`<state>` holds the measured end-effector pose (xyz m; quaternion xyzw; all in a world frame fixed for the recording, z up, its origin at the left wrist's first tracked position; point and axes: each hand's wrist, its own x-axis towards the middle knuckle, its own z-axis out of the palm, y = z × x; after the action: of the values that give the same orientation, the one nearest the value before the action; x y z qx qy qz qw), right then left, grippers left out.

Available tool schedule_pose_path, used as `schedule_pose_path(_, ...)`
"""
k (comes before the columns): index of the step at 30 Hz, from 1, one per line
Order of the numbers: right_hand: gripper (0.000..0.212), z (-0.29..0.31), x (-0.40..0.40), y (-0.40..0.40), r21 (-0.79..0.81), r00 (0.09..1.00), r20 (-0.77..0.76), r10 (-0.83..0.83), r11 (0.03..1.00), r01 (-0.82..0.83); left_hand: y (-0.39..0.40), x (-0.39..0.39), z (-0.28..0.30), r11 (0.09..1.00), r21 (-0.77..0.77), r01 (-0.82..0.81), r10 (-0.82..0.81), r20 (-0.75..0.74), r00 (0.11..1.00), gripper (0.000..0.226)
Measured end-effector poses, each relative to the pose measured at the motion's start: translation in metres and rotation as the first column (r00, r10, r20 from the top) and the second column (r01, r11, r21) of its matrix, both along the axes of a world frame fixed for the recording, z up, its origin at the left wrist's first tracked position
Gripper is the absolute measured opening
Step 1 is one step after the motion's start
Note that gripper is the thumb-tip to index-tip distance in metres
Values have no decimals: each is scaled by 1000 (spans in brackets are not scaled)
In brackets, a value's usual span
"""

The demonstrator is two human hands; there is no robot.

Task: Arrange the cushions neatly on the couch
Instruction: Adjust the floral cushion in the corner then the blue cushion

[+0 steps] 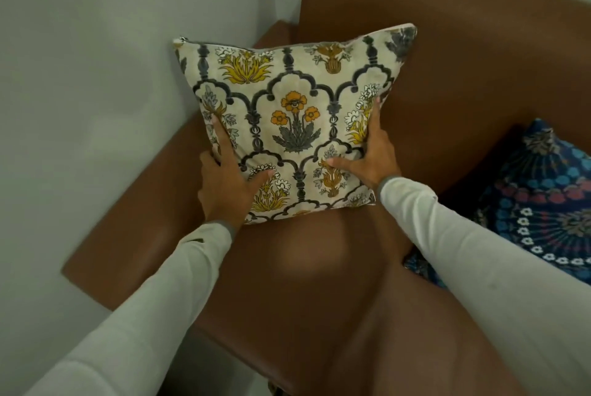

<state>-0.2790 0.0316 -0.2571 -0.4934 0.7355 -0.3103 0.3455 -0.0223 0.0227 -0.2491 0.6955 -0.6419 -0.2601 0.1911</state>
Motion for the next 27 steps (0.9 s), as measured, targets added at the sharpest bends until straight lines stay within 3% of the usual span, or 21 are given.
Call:
schedule_pose_path(4,153,9,-11,19,57,997,-79,27,998,-22,10,-3,-5,994,-108,4,19,212,977,137)
schedule_pose_path(7,137,23,-21,45,40,962,-271,34,999,-24,26,-15,9,941,-280,191,-76,375,924,127)
schedule_pose_path(12,107,44,-53,114,-152,757,-646,-99,988,0,56,-78,24,800,-353,485,-298,467,832,104)
schedule_pose_path(17,104,53,-132,189,-206,584,-774,-246,969,134,90,-177,22,698,-306,647,-481,468,741,97)
schedule_pose_path(20,103,58,-187,235,-191,543,-783,-302,949,251,114,-235,19,691,-209,692,-611,343,714,104)
schedule_pose_path(22,106,61,-220,264,-209,552,-744,-377,915,345,131,-270,19,736,-107,669,-662,97,743,115)
schedule_pose_path(25,117,57,-264,306,-260,595,-573,-564,813,520,140,-314,13,786,191,588,-503,-354,788,135)
schedule_pose_path(27,136,47,-290,330,-175,667,-307,-679,729,661,138,-331,7,778,325,538,-339,-505,794,146)
